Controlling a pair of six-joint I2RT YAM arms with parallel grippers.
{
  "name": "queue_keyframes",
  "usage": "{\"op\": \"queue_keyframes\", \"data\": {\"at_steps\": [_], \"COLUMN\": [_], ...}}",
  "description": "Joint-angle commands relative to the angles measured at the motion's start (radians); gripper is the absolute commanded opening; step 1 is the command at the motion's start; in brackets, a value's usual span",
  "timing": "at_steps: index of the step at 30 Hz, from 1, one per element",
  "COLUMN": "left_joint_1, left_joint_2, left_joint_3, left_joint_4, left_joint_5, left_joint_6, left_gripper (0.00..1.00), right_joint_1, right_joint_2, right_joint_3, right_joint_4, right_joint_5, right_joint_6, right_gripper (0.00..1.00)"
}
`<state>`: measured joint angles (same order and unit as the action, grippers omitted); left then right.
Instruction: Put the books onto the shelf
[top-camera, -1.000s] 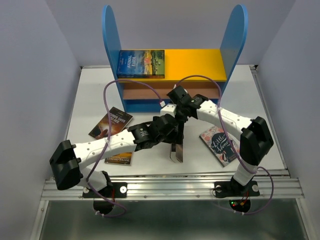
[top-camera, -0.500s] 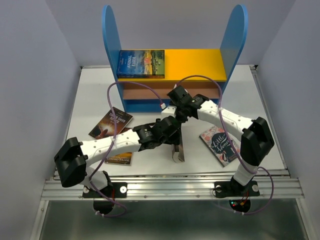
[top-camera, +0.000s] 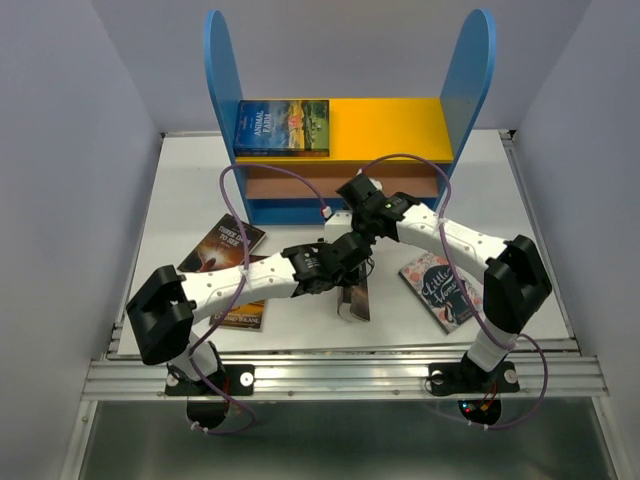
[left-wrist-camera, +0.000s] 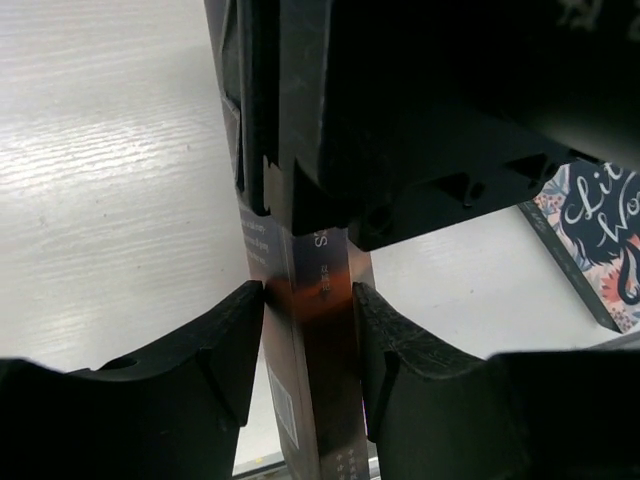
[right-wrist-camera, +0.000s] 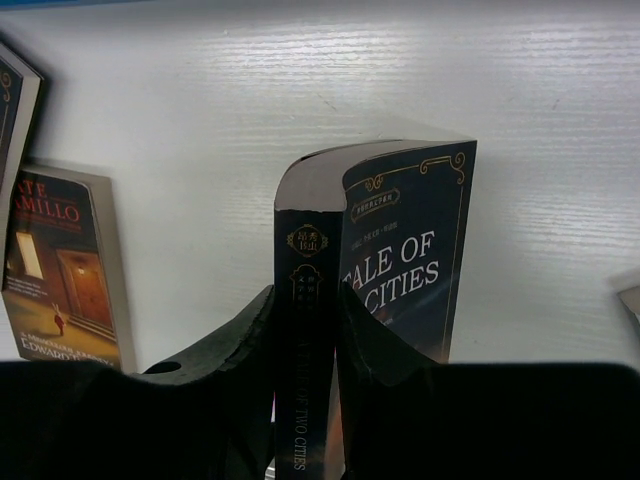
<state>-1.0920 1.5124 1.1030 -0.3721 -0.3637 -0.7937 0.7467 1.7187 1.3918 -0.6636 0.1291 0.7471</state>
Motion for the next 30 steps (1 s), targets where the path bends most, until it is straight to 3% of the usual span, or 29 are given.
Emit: {"op": "queue_keyframes", "data": {"at_steps": [1, 7, 8, 10, 13, 16, 19, 20, 21, 22, 25, 30], "left_joint_1": [-0.032, -0.046, -0.046, -0.048, -0.054, -0.069, -0.075, -0.075, -0.075, -0.075, -0.075, -0.075], "left_joint_2": [0.045, 0.103, 0.109, 0.118, 0.123, 0.138, 0.125, 0.114, 0.088, 0.075, 0.034, -0.021], "left_joint_3": [0.049, 0.080, 0.087, 0.098, 0.116, 0.133, 0.117, 0.106, 0.088, 0.083, 0.070, 0.026], "left_joint_4": [-0.149, -0.177, -0.192, -0.214, -0.231, -0.258, -0.243, -0.232, -0.213, -0.208, -0.214, -0.194], "left_joint_5": [-0.069, -0.067, -0.072, -0.087, -0.099, -0.109, -0.104, -0.104, -0.107, -0.115, -0.152, -0.155], "left_joint_6": [-0.041, -0.029, -0.032, -0.039, -0.041, -0.038, -0.033, -0.038, -0.036, -0.038, -0.053, -0.056], "left_gripper": [0.51, 0.49, 0.40, 0.30, 0.26, 0.00, 0.00, 0.00, 0.00, 0.00, 0.00, 0.00], "right_joint_1": [0.011, 0.011, 0.011, 0.011, 0.011, 0.011, 0.011, 0.011, 0.011, 0.011, 0.011, 0.011], "right_joint_2": [-0.065, -0.065, -0.065, -0.065, -0.062, -0.057, -0.054, -0.056, -0.056, -0.057, -0.070, -0.122], "right_joint_3": [-0.013, -0.020, -0.017, -0.019, -0.022, -0.025, -0.020, -0.017, -0.013, -0.001, 0.024, 0.032], "right_joint_4": [0.097, 0.127, 0.127, 0.125, 0.125, 0.136, 0.139, 0.137, 0.137, 0.137, 0.137, 0.136], "right_joint_5": [0.015, 0.020, 0.023, 0.032, 0.038, 0.024, 0.027, 0.032, 0.033, 0.035, 0.058, 0.162], "right_joint_6": [0.038, 0.052, 0.051, 0.049, 0.055, 0.060, 0.054, 0.052, 0.046, 0.044, 0.040, 0.034], "right_gripper": [0.28, 0.29, 0.29, 0.30, 0.31, 0.35, 0.47, 0.58, 0.61, 0.77, 0.94, 1.00]}}
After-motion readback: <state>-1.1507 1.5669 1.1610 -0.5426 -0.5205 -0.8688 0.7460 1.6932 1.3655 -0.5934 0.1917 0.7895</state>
